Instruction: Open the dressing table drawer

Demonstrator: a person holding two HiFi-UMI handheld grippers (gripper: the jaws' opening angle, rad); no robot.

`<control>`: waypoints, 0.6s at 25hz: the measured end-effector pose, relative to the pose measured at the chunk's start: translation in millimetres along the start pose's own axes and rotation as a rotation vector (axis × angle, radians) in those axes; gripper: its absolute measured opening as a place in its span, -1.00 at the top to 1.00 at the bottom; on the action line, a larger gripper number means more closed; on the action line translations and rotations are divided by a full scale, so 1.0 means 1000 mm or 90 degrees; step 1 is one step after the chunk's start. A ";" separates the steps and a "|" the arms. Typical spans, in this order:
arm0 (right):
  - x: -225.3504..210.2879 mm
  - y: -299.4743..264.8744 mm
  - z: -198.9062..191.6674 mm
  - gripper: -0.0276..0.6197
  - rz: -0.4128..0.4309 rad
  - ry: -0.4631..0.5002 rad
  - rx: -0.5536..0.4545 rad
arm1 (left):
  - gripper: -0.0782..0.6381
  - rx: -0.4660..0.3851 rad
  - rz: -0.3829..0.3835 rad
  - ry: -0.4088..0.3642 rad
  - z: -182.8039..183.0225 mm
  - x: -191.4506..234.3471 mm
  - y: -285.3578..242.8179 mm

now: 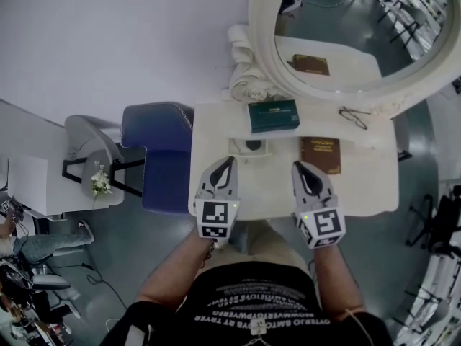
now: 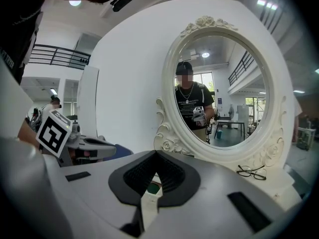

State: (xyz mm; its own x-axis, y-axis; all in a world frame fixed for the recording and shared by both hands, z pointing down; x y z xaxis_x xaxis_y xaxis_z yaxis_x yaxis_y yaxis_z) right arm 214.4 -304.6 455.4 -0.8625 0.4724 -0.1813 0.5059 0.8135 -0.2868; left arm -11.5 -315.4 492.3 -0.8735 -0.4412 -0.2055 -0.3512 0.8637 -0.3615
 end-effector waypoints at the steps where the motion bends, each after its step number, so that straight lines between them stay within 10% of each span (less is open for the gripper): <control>1: 0.000 0.002 -0.001 0.91 -0.004 0.002 0.000 | 0.77 -0.006 0.004 -0.006 0.006 0.003 0.005; 15: 0.021 0.036 0.008 0.91 -0.051 0.014 -0.018 | 0.77 -0.071 0.033 -0.014 0.057 0.040 0.074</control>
State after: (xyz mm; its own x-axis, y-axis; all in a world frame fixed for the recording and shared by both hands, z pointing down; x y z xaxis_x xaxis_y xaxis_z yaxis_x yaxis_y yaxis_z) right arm 215.0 -267.7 433.9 -0.9005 0.4127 -0.1373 0.4349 0.8583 -0.2723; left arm -53.5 -283.4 405.7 -0.8840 -0.3999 -0.2422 -0.3427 0.9066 -0.2463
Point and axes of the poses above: the fingertips, and each gripper's own axes: y backward along the fingers, x to its left, z out of its top, the point moved 8 cm from there along y, backward along the fingers, and after that the axes turned 12 degrees about -y, right-handed, at the moved point
